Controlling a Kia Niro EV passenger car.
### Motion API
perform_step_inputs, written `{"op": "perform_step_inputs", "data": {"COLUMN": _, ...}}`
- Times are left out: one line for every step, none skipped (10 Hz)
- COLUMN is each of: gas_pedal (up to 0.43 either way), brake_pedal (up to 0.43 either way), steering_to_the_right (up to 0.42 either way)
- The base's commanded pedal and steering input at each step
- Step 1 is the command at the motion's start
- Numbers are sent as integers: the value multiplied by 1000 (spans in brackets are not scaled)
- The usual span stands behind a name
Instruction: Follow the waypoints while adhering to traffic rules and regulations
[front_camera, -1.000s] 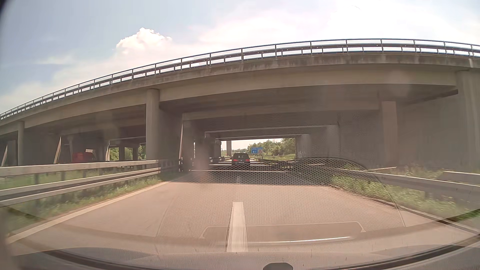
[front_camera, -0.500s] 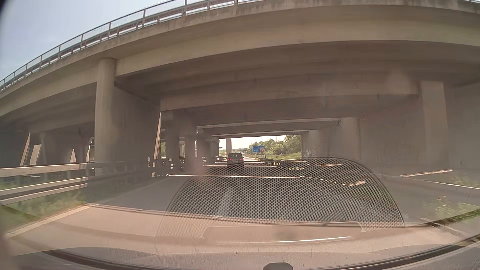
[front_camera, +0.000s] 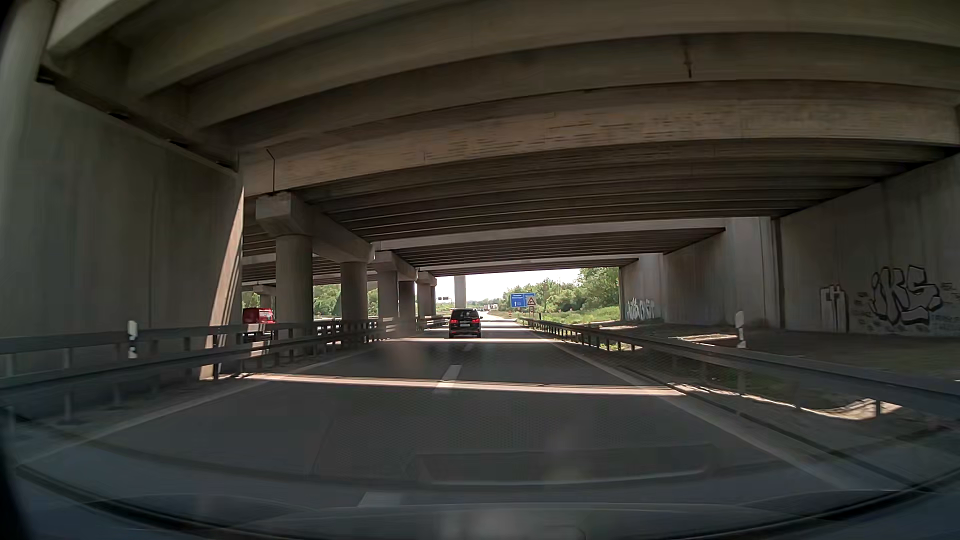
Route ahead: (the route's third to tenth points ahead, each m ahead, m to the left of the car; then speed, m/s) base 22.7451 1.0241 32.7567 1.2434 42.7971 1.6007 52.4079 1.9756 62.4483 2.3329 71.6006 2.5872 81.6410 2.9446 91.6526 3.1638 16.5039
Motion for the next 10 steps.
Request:
{"op": "perform_step_inputs", "data": {"gas_pedal": 157, "brake_pedal": 0, "steering_to_the_right": -10}}
{"op": "perform_step_inputs", "data": {"gas_pedal": 157, "brake_pedal": 0, "steering_to_the_right": -10}}
{"op": "perform_step_inputs", "data": {"gas_pedal": 157, "brake_pedal": 0, "steering_to_the_right": -8}}
{"op": "perform_step_inputs", "data": {"gas_pedal": 157, "brake_pedal": 0, "steering_to_the_right": -5}}
{"op": "perform_step_inputs", "data": {"gas_pedal": 157, "brake_pedal": 0, "steering_to_the_right": -2}}
{"op": "perform_step_inputs", "data": {"gas_pedal": 157, "brake_pedal": 0, "steering_to_the_right": -2}}
{"op": "perform_step_inputs", "data": {"gas_pedal": 157, "brake_pedal": 0, "steering_to_the_right": -2}}
{"op": "perform_step_inputs", "data": {"gas_pedal": 157, "brake_pedal": 0, "steering_to_the_right": -2}}
{"op": "perform_step_inputs", "data": {"gas_pedal": 157, "brake_pedal": 0, "steering_to_the_right": -2}}
{"op": "perform_step_inputs", "data": {"gas_pedal": 157, "brake_pedal": 0, "steering_to_the_right": -2}}
